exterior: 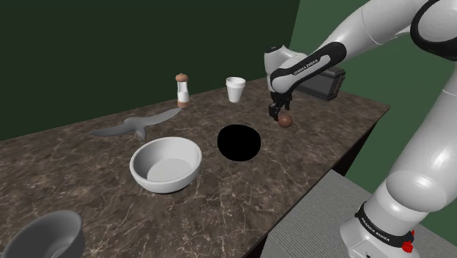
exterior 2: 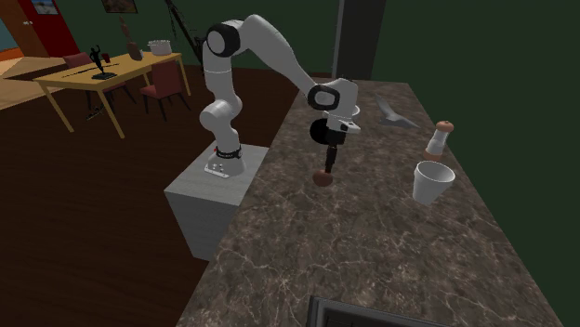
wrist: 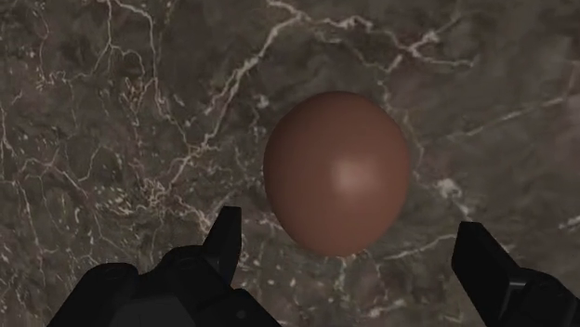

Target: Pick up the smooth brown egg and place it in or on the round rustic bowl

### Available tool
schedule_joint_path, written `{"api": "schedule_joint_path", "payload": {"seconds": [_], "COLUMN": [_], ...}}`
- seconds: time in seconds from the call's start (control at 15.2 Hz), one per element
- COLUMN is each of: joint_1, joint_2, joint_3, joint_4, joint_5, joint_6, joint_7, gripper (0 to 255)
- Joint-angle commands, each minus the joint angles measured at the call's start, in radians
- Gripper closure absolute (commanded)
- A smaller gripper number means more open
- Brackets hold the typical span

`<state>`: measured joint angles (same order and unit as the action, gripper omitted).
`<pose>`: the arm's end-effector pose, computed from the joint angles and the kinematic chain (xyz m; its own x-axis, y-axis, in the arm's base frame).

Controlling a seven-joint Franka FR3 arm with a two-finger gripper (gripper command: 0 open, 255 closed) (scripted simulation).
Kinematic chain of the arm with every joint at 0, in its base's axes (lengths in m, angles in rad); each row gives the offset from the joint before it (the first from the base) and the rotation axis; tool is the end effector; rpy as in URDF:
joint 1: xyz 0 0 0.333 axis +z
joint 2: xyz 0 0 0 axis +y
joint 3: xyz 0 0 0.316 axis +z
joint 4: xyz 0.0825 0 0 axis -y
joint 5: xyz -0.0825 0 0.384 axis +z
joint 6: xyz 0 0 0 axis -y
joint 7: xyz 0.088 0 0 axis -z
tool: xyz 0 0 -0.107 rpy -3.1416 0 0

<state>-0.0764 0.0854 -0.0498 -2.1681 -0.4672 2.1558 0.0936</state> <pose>0.5325 -0.0858 0.3510 0.9931 0.0392 -0.1108 0.0774 -0.9277 0.3652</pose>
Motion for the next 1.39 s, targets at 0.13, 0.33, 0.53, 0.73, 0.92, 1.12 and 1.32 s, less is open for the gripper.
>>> {"api": "schedule_joint_path", "payload": {"seconds": [0.13,0.33,0.53,0.73,0.92,1.12,1.32], "joint_1": [-0.010,-0.017,-0.018,-0.018,-0.018,-0.018,-0.018], "joint_2": [0.033,0.055,0.059,0.059,0.059,0.059,0.059], "joint_3": [-0.011,-0.018,-0.020,-0.020,-0.020,-0.019,-0.019], "joint_4": [-0.008,-0.021,-0.023,-0.023,-0.023,-0.023,-0.023], "joint_5": [-0.024,-0.037,-0.039,-0.039,-0.039,-0.039,-0.039], "joint_6": [0.045,0.081,0.088,0.088,0.088,0.088,0.088], "joint_7": [0.008,0.015,0.016,0.016,0.016,0.016,0.016], "gripper": [0,0,0,0,255,255,255]}}
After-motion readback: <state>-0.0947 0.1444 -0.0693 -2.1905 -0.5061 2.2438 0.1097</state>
